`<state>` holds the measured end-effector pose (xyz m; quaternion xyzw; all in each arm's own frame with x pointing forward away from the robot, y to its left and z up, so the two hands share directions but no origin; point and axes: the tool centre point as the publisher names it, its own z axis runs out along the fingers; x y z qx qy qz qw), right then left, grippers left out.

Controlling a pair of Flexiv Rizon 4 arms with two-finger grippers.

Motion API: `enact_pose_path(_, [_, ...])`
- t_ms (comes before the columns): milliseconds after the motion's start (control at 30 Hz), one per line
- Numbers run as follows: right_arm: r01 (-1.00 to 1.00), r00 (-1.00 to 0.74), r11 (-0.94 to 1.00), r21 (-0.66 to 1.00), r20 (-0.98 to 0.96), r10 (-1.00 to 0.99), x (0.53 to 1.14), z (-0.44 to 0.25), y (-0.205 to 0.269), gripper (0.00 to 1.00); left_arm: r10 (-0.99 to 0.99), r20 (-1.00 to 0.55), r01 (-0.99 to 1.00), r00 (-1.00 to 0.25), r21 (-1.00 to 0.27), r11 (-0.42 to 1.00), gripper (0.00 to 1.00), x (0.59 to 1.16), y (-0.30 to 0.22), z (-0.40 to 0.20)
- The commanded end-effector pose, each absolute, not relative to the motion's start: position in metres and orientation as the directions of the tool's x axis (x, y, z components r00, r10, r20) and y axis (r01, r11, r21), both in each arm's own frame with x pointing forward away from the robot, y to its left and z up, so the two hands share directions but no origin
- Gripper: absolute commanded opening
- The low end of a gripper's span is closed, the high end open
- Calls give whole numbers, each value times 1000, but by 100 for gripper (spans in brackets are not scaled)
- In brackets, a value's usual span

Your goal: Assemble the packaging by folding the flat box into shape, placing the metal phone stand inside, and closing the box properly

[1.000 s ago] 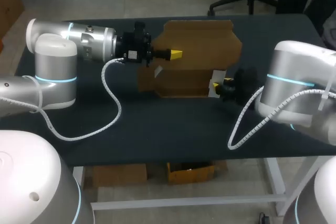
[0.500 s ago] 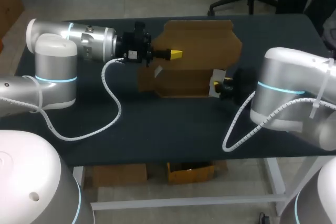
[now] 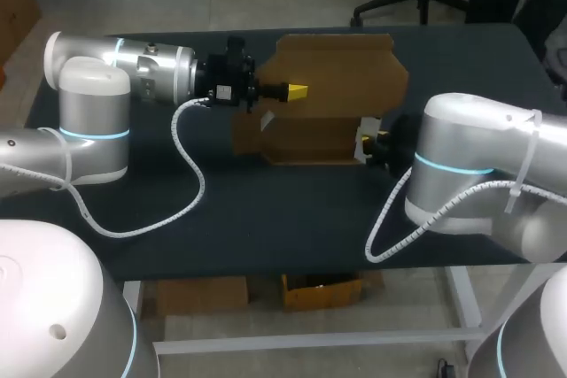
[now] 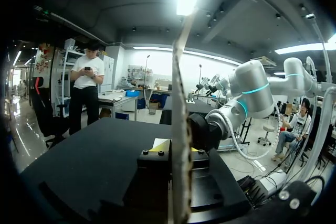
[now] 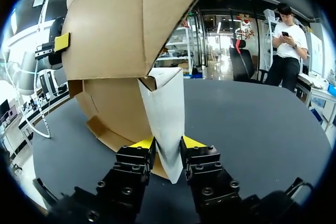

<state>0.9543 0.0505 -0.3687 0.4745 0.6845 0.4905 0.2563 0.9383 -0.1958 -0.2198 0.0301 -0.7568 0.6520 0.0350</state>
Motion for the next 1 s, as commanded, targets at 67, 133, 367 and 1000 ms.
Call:
enact_pose_path(67, [393,-314,54,918,79,946,953,-372,58,25,2,93,-91,-996,-985,147,0,939,-197,-221])
enact_pose_path(133, [397,-297,46,917,81,952,953,-372,58,24,2,93,-91,-996,-985,147,0,939,-197,-221])
enact_pose_path(367, [419,-238,37,907,71,969,953,-373,59,24,2,93,-91,-996,-985,147,0,939,-197,-221])
enact_pose_path(1000, [438,-172,21,899,61,983,955,-369,55,15,2,93,-91,-996,-985,147,0,939,-197,-221])
